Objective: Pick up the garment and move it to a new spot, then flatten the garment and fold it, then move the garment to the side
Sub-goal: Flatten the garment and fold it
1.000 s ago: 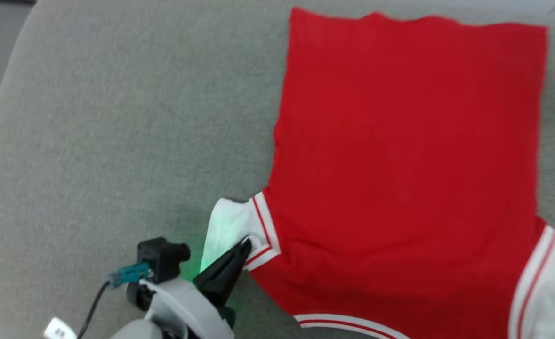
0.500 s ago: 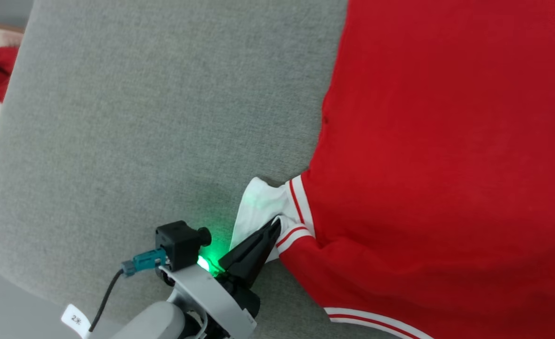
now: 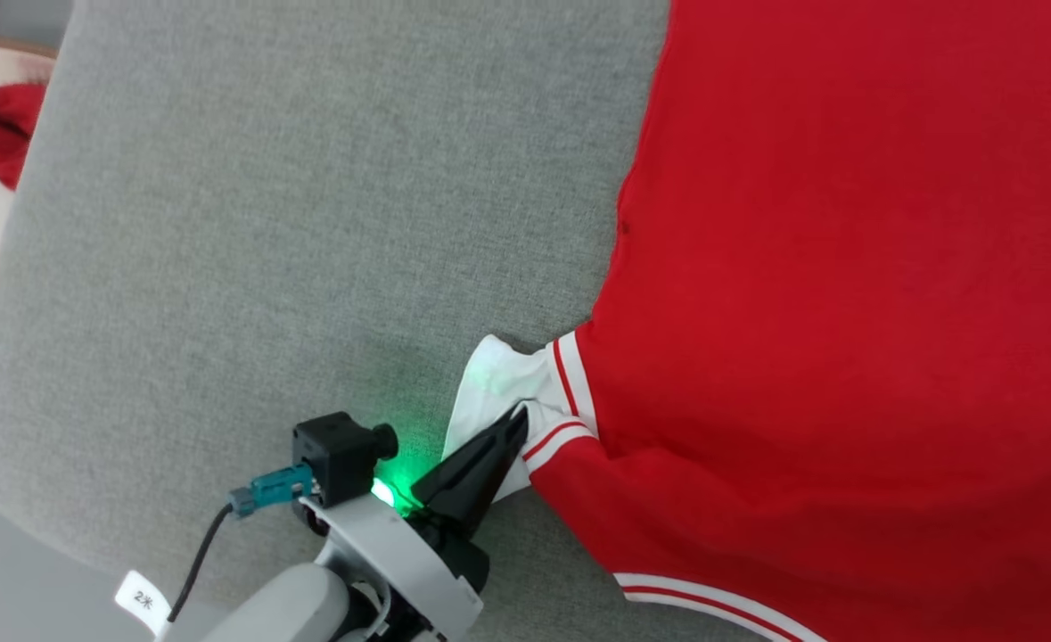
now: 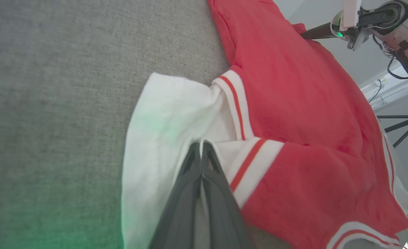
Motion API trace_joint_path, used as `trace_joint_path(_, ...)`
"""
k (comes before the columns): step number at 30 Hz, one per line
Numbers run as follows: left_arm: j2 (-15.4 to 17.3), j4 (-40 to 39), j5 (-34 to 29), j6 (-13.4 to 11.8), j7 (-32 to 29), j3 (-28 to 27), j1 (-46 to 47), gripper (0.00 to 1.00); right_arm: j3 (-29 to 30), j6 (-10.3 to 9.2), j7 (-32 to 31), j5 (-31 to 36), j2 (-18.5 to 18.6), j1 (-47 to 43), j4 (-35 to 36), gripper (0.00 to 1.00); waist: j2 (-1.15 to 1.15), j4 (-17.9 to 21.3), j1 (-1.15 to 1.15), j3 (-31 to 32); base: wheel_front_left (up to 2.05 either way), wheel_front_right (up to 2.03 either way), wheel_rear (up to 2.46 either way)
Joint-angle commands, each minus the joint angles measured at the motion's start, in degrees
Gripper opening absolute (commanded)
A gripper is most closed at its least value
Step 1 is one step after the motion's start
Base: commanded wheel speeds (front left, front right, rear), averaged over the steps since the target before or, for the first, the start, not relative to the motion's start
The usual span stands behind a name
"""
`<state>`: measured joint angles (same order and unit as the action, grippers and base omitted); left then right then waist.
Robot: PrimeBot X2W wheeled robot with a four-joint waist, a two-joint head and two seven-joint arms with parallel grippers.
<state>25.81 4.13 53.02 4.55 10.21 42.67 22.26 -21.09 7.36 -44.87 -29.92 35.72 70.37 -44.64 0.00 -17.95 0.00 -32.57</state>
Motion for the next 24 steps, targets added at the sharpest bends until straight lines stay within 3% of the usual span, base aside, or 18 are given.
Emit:
trace_joint_path(1,1.14,1.72,0.22,-0.78,-0.02,-0.44,-0.49,0.0,-1.34,0.24,0.2,-0.91,-0.58,-3.54,-0.8,0.0,0.0,1.31,0.0,2.44,0.0,0.0,0.0)
trace_joint_path(6,2.27,2.09,-0.35,-1.5,0.7,-1.21,-1.21,0.0,-5.27,0.24,2.43,-7.45,1.43,-10.05,5.15,0.0,0.0,4.26,0.0,7.65,0.0,0.0,0.0)
trace_joint_path(12,4.78,1.51,0.82,-2.84,0.43,-2.38,-3.5,0.0,-8.75,0.21,1.64,-15.8,9.15,-21.71,18.37,0.0,0.0,8.67,0.0,13.48,0.0,0.0,0.0)
trace_joint_path(19,6.89,-0.31,1.62,-3.96,-0.92,-2.64,-5.18,0.0,-6.59,0.14,0.89,-23.49,17.42,-38.69,32.2,0.0,0.0,12.72,0.0,16.69,0.0,0.0,0.0)
trace_joint_path(24,7.84,-0.69,2.09,-4.43,-1.94,-2.71,-5.56,0.0,-2.8,0.14,2.08,-25.28,19.02,-52.13,40.06,0.0,0.0,14.53,0.0,17.93,0.0,0.0,0.0)
